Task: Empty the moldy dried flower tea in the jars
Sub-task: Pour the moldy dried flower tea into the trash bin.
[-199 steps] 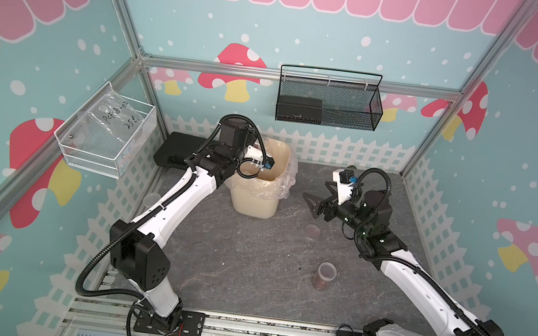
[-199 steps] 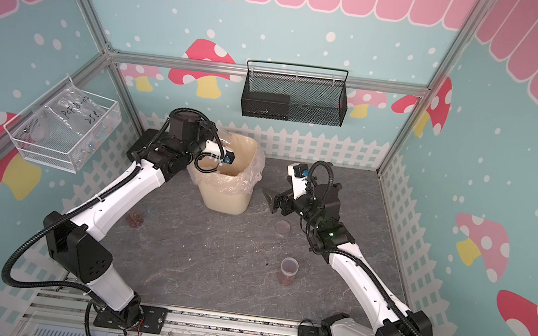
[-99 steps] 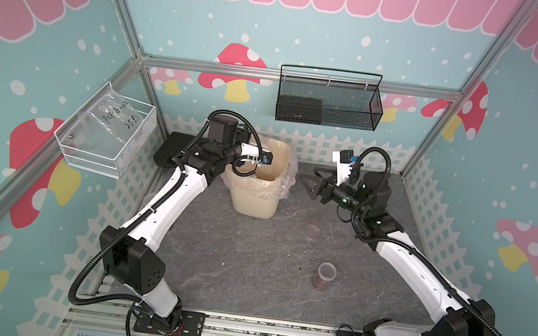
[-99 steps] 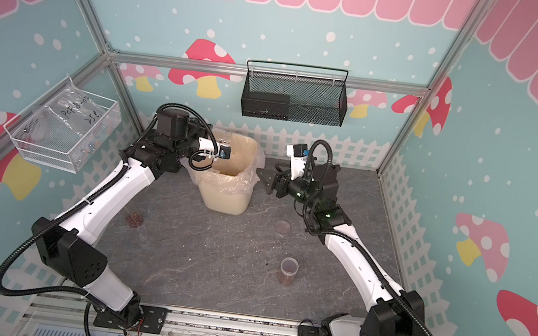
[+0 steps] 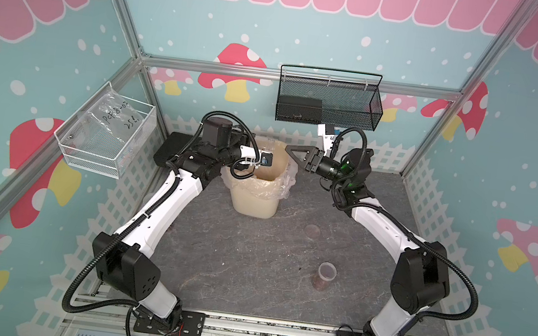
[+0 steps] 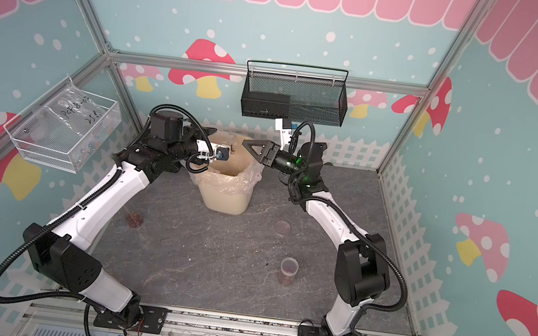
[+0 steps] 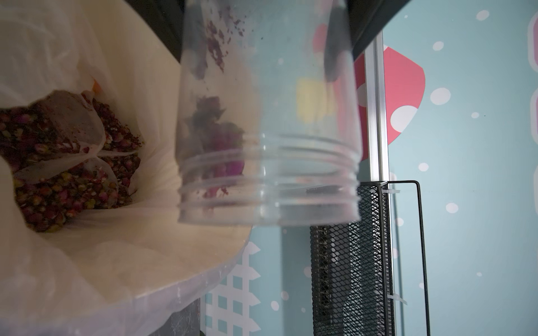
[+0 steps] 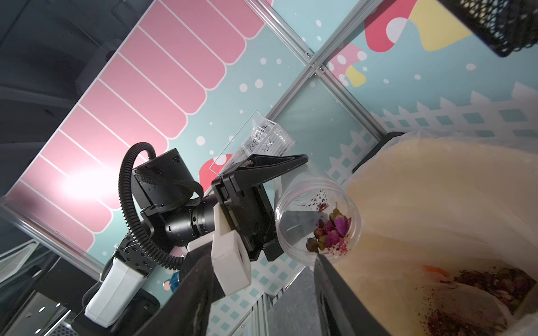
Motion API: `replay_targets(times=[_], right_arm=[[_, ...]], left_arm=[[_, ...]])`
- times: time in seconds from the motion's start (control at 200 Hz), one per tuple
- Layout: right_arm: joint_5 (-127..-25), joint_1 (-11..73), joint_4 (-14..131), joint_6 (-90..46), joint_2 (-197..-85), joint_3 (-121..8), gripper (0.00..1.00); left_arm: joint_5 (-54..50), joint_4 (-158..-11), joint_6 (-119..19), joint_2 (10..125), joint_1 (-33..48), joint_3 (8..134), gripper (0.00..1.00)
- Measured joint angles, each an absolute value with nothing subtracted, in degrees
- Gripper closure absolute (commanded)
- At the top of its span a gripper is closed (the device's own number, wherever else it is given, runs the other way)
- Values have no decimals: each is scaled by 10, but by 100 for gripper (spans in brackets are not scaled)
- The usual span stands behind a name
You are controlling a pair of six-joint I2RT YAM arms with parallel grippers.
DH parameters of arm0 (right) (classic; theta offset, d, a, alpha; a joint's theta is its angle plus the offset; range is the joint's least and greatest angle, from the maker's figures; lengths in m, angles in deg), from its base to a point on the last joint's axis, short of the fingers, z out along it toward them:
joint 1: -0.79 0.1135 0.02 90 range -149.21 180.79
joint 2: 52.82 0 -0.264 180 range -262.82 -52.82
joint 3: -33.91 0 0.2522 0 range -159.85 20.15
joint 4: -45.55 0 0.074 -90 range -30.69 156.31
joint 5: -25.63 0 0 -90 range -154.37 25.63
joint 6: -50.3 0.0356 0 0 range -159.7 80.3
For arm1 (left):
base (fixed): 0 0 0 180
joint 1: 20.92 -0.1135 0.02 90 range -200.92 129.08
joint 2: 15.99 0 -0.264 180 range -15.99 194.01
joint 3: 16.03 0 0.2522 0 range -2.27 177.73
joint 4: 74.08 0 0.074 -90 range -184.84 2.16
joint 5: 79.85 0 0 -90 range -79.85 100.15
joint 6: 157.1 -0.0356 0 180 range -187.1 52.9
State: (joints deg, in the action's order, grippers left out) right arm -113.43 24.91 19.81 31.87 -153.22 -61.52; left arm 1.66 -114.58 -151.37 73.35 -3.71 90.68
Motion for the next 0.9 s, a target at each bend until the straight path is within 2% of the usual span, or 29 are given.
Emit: replay_targets(times=[0.355, 0.7, 0.901], right_arm=[[-1152, 275, 165, 379, -1572, -672, 57], [-1140, 291, 209, 384, -1610, -705, 62], [-1132, 304, 227, 382, -1630, -746, 73]], left_arm=[[-6, -1135, -1512, 725, -37, 895, 100], [-13, -1128, -1513, 715, -37, 891, 100], [-14, -1128, -1517, 715, -37, 891, 100]])
